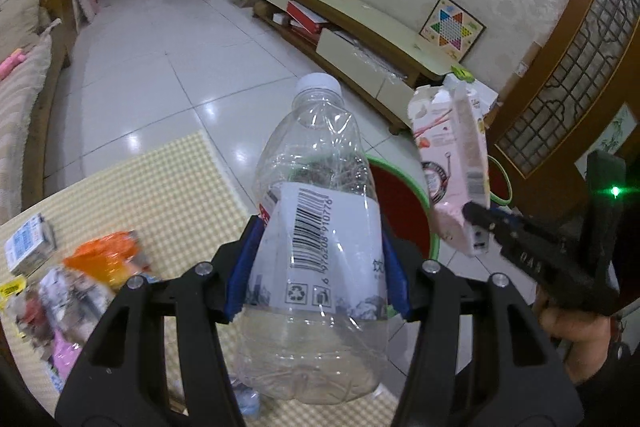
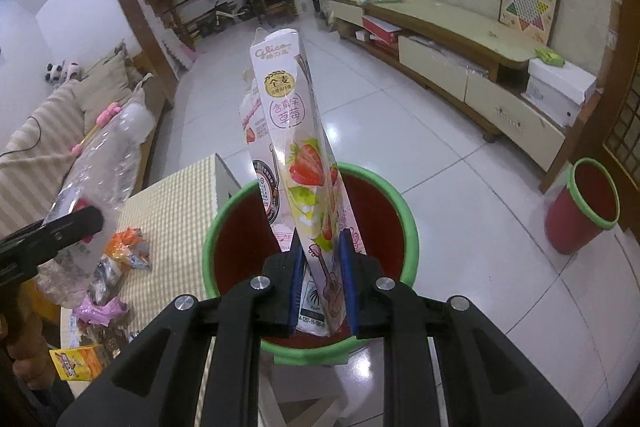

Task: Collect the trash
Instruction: 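Carry bottle and carton over the green bin and open both tools, then move both tools back over the table toward the trash, then grasp the yellow snack box with the left tool while the right tool grasps the blue foil wrapper, then carry box and wrapper over the green bin and release both, then return both tools over the table toward the remaining trash, then grasp the white-blue toothpaste box with the left tool while the right tool grasps the brown packet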

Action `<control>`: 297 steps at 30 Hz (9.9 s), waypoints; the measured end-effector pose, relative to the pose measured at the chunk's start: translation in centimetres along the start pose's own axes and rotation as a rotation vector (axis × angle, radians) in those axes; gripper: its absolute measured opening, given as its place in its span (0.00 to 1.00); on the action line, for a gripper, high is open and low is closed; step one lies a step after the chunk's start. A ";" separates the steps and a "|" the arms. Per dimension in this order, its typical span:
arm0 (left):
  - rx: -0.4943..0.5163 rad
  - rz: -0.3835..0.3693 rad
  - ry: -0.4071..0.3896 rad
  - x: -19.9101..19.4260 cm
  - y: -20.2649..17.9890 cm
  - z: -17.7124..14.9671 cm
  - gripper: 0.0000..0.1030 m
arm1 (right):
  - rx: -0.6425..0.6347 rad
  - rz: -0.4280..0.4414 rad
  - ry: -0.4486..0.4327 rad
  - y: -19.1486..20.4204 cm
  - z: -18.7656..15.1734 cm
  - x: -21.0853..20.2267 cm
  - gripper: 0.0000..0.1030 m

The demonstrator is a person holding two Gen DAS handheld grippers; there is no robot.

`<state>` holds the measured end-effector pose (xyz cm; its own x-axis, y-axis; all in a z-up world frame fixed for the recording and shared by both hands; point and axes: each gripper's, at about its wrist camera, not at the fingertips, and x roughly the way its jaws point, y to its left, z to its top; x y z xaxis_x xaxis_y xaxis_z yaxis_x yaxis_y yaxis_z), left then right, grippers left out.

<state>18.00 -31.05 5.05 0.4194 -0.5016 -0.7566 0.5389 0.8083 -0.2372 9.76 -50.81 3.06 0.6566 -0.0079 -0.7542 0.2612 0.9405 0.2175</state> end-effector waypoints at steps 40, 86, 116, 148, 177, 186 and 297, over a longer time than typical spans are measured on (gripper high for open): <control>-0.184 0.064 -0.047 -4.2 5.6 -3.0 0.95 | -0.061 -0.006 -0.010 5.5 -0.6 0.5 0.86; 0.088 0.366 0.191 -10.9 15.8 -22.0 0.95 | -0.525 0.130 0.298 24.0 -14.0 6.2 0.93; 0.069 0.265 0.243 -8.3 15.6 -23.5 0.63 | -0.597 0.271 0.461 24.8 -14.1 9.2 0.22; -0.166 0.201 0.021 -13.3 15.6 -17.2 0.60 | -0.384 0.256 0.186 19.6 -7.3 1.4 0.21; -0.005 0.021 0.010 -4.9 5.7 -4.2 0.60 | -0.107 0.066 0.021 5.4 1.1 -0.3 0.21; -0.002 -0.053 0.038 0.6 1.8 0.2 0.60 | -0.041 -0.021 0.032 2.6 1.4 1.5 0.21; -0.400 0.388 0.109 -9.1 24.3 -24.9 0.95 | -0.559 0.204 0.294 29.8 -17.4 8.6 0.90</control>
<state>9.09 0.84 -9.04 0.4426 -0.1269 -0.8877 0.0325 0.9916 -0.1256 10.88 -16.98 -7.68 0.4131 0.2072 -0.8868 -0.3061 0.9487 0.0791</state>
